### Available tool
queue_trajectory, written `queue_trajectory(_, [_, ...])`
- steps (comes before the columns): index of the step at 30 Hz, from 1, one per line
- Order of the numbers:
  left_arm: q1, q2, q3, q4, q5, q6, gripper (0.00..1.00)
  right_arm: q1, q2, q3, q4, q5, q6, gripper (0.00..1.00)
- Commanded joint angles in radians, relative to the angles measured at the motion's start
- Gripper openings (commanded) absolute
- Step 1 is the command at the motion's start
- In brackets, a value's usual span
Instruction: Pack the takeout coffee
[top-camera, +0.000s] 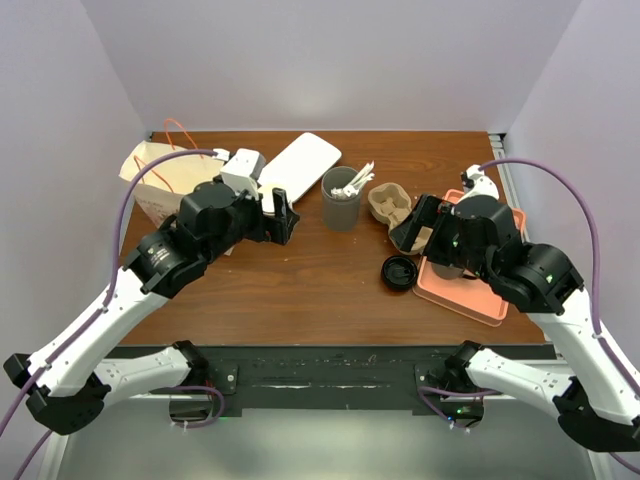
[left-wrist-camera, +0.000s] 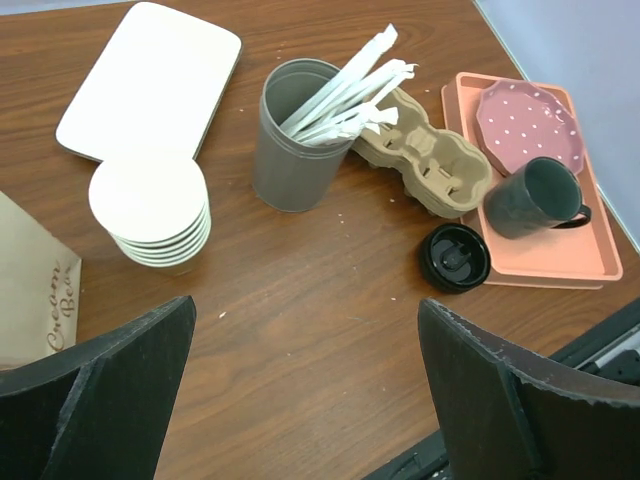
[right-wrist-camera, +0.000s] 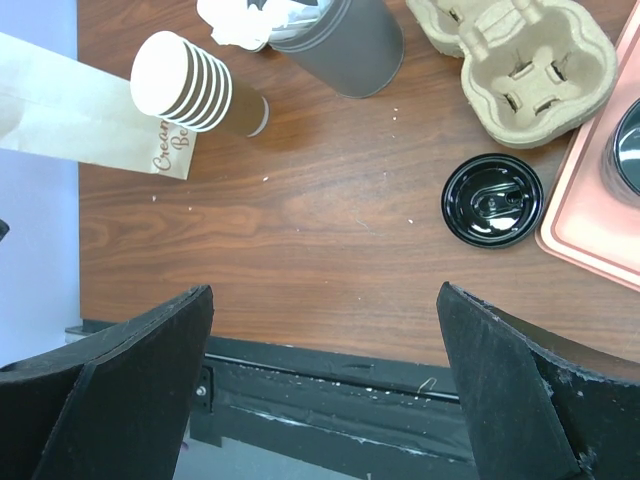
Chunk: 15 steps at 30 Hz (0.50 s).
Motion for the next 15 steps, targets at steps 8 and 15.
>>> queue_trajectory(8, [-0.001, 0.163, 0.148, -0.047, -0.055, 0.179, 0.91, -0.004, -0.032, 0.023, 0.084, -0.046, -0.068, 0.99])
queue_trajectory(15, [0.093, 0.415, 0.324, -0.169, -0.008, 0.19, 0.61, -0.003, -0.086, 0.017, 0.118, -0.153, -0.165, 0.95])
